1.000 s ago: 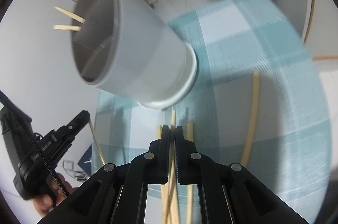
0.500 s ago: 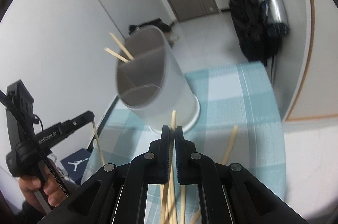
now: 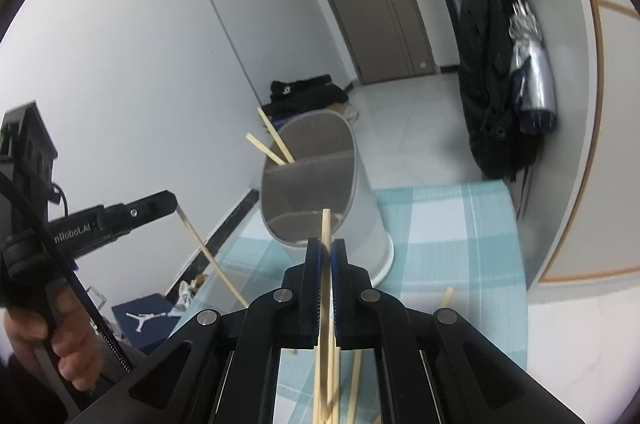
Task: Organize utensils
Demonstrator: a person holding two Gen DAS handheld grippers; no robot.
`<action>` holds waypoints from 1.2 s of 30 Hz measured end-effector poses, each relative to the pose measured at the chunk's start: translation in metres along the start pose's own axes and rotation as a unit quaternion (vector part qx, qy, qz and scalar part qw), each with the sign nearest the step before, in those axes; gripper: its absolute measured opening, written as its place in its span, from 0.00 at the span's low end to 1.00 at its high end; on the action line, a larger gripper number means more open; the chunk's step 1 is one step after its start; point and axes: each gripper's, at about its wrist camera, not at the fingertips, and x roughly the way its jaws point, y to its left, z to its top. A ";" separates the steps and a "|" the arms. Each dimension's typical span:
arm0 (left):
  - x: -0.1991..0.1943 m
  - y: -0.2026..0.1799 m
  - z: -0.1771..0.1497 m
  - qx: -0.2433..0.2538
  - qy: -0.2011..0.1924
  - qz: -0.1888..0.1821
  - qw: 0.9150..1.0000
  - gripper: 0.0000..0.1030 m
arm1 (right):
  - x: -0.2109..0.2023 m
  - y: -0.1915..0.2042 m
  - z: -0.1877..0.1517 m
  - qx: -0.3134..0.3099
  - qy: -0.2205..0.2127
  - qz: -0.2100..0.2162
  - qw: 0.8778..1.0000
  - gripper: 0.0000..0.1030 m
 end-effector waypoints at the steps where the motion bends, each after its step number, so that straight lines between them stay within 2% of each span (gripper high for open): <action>1: -0.001 -0.002 0.001 0.004 0.000 0.001 1.000 0.03 | -0.002 0.001 0.001 -0.004 -0.005 0.000 1.000 0.04; 6: -0.010 -0.016 0.011 0.026 -0.004 0.000 1.000 0.03 | -0.012 0.004 0.006 -0.016 -0.025 0.008 1.000 0.04; 17: -0.020 -0.041 0.040 0.038 -0.014 -0.020 0.999 0.03 | -0.033 0.004 0.028 -0.006 -0.061 0.018 0.998 0.04; 27: -0.018 -0.048 0.071 0.031 -0.021 -0.035 0.999 0.03 | -0.047 0.018 0.077 -0.038 -0.093 0.029 0.994 0.04; 36: -0.006 -0.039 0.109 0.015 -0.035 -0.047 0.998 0.03 | -0.033 0.022 0.127 -0.053 -0.106 0.035 0.992 0.04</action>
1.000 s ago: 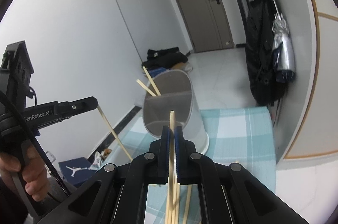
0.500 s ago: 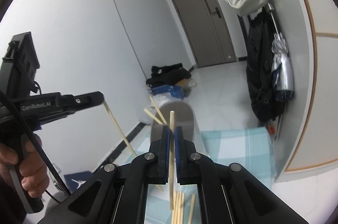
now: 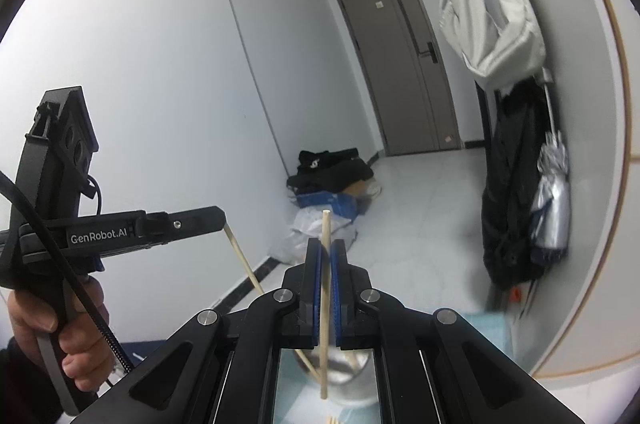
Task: Organize utensils
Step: 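Lower the chopsticks into the holder with both grippers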
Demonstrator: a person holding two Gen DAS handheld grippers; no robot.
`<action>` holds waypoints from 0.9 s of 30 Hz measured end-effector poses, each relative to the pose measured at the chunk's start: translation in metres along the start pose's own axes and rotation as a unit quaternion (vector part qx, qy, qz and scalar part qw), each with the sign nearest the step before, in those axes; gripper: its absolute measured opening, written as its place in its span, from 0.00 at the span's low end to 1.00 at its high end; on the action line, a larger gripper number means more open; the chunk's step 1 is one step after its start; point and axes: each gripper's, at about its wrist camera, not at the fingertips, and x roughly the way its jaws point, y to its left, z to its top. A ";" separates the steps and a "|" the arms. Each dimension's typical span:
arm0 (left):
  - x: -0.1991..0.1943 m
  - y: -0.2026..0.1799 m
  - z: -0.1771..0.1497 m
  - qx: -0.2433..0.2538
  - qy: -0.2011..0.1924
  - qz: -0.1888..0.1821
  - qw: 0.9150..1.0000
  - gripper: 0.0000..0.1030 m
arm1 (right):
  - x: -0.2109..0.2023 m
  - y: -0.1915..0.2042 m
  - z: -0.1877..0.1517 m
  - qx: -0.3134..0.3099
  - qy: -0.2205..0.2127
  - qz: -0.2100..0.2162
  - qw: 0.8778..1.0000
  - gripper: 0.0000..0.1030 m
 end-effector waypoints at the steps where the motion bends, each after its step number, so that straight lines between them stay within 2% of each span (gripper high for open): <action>1: 0.002 0.001 0.002 -0.001 -0.002 -0.001 1.000 0.03 | 0.004 0.000 0.006 -0.004 -0.002 0.000 1.000 0.04; 10: 0.031 0.016 0.028 -0.008 -0.012 -0.002 1.000 0.03 | 0.042 -0.003 0.039 -0.039 -0.009 0.003 0.999 0.04; 14: 0.044 0.029 0.027 -0.016 -0.006 0.002 1.000 0.03 | 0.065 -0.009 0.045 -0.053 -0.004 0.002 0.999 0.04; 20: 0.059 0.047 0.019 -0.032 0.006 -0.002 0.999 0.03 | 0.094 -0.012 0.043 -0.077 0.018 0.007 0.997 0.04; 27: 0.074 0.064 0.008 -0.043 0.026 -0.007 0.999 0.03 | 0.120 -0.003 0.023 -0.138 0.058 0.021 0.989 0.04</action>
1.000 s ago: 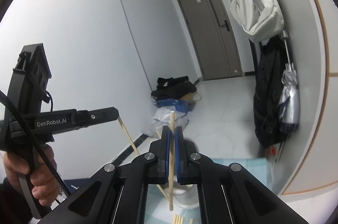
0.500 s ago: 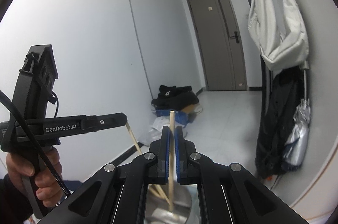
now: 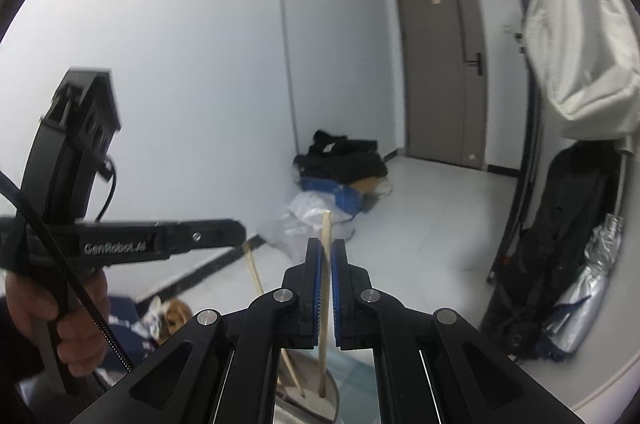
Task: Organize utensils
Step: 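Lower the chopsticks into the holder with both grippers, then open both grippers and release the chopsticks into the holder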
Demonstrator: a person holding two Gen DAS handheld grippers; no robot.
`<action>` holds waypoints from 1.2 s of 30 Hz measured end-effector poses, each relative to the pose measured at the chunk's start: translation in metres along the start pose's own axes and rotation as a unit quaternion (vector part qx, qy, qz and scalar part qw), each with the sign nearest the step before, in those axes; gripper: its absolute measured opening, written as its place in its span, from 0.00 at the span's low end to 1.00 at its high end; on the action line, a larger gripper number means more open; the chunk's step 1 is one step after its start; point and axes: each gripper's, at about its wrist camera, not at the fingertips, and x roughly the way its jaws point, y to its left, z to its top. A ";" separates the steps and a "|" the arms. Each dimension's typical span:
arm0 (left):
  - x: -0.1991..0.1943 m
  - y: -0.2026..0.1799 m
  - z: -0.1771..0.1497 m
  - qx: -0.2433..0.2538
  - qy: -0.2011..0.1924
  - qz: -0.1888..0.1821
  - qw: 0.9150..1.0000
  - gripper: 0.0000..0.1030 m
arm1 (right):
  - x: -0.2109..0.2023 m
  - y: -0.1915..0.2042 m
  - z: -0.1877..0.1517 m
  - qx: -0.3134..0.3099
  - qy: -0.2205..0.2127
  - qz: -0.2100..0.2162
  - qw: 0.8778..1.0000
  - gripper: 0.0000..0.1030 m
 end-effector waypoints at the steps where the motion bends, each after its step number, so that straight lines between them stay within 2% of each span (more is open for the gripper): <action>1: 0.003 0.002 -0.002 -0.002 0.006 -0.005 1.000 0.03 | 0.003 0.002 -0.003 -0.008 0.006 0.000 1.000 0.04; 7: 0.011 0.002 -0.010 0.004 0.031 -0.017 0.999 0.03 | 0.020 0.010 -0.021 -0.030 0.045 0.007 0.999 0.04; 9: 0.013 0.003 -0.010 0.002 0.041 -0.007 0.999 0.04 | 0.026 0.012 -0.028 -0.028 0.060 0.017 0.998 0.04; 11: 0.013 0.007 -0.010 -0.005 0.047 0.010 0.999 0.09 | 0.031 0.014 -0.034 -0.027 0.072 0.020 0.997 0.05; 14: 0.003 0.014 -0.008 -0.024 0.038 0.027 0.999 0.33 | 0.032 0.018 -0.044 -0.019 0.085 0.028 0.996 0.07; 15: -0.005 0.016 -0.008 -0.031 0.025 0.030 0.999 0.47 | 0.030 0.019 -0.046 -0.015 0.084 0.032 0.996 0.09; 16: -0.010 0.018 -0.008 -0.035 0.016 0.035 0.999 0.57 | 0.027 0.019 -0.048 -0.009 0.083 0.035 0.996 0.11; 17: -0.017 0.019 -0.009 -0.037 0.002 0.044 0.998 0.59 | 0.023 0.018 -0.049 -0.001 0.080 0.033 0.996 0.18; 18: -0.023 0.019 -0.010 -0.038 -0.007 0.053 0.998 0.61 | 0.020 0.017 -0.050 0.006 0.077 0.031 0.997 0.24; 19: -0.029 0.019 -0.010 -0.038 -0.013 0.066 0.997 0.61 | 0.014 0.016 -0.052 0.018 0.071 0.032 0.997 0.25; 23: -0.045 0.016 -0.016 -0.038 -0.021 0.094 0.995 0.63 | -0.007 0.012 -0.055 0.052 0.057 0.022 0.997 0.39; 26: -0.055 0.010 -0.023 -0.032 -0.028 0.106 0.993 0.67 | -0.023 0.011 -0.056 0.068 0.052 0.018 0.996 0.40; 28: -0.061 0.005 -0.027 -0.029 -0.035 0.111 0.993 0.75 | -0.036 0.012 -0.057 0.075 0.045 0.010 0.996 0.42; 33: -0.079 -0.008 -0.038 -0.015 -0.053 0.124 0.991 0.77 | -0.064 0.019 -0.059 0.083 0.029 -0.001 0.996 0.50; 36: -0.088 -0.016 -0.044 -0.008 -0.059 0.136 0.989 0.84 | -0.079 0.022 -0.061 0.090 0.021 -0.006 0.996 0.54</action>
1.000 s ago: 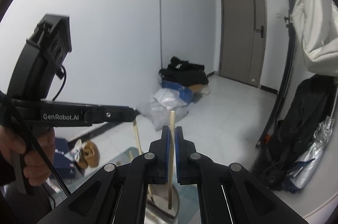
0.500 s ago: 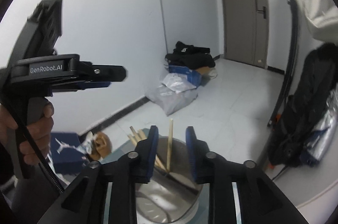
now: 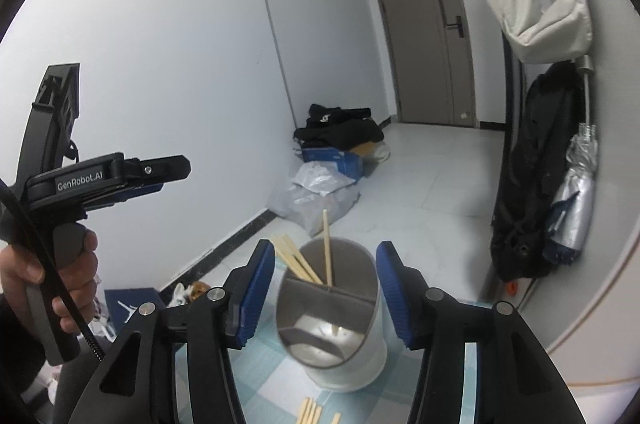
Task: Organize utensils
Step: 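Open both grippers and release the chopsticks into the holder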
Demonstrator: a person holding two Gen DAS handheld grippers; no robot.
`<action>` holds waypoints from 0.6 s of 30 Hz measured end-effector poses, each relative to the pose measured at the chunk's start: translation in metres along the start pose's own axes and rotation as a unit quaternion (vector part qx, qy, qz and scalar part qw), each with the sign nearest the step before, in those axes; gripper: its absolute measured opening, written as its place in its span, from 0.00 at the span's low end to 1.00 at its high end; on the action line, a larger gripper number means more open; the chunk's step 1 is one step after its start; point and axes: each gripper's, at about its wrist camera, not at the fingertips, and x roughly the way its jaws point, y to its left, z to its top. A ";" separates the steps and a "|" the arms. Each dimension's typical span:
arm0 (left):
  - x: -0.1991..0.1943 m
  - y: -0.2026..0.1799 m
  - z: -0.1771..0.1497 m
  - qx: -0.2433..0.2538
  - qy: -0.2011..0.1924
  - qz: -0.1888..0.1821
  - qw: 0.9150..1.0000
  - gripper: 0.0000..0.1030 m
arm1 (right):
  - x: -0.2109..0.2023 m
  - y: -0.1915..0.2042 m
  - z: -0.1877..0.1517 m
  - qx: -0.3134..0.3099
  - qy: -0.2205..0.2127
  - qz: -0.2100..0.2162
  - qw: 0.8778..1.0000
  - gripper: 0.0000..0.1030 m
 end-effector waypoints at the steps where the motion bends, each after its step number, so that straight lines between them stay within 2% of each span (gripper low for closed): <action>1: -0.002 -0.001 -0.001 0.002 -0.003 0.005 1.000 0.86 | -0.006 0.001 -0.002 0.003 -0.004 -0.003 1.000 0.56; 9: -0.025 -0.008 -0.018 0.014 -0.024 0.020 0.999 0.89 | -0.036 0.008 -0.015 0.026 -0.018 -0.016 0.999 0.67; 12: -0.030 -0.010 -0.029 0.021 -0.030 0.021 0.999 0.96 | -0.043 0.010 -0.022 0.029 -0.020 -0.022 0.999 0.69; 18: -0.033 -0.012 -0.046 0.025 -0.038 0.024 0.999 0.97 | -0.052 0.008 -0.041 0.040 -0.018 -0.036 0.998 0.75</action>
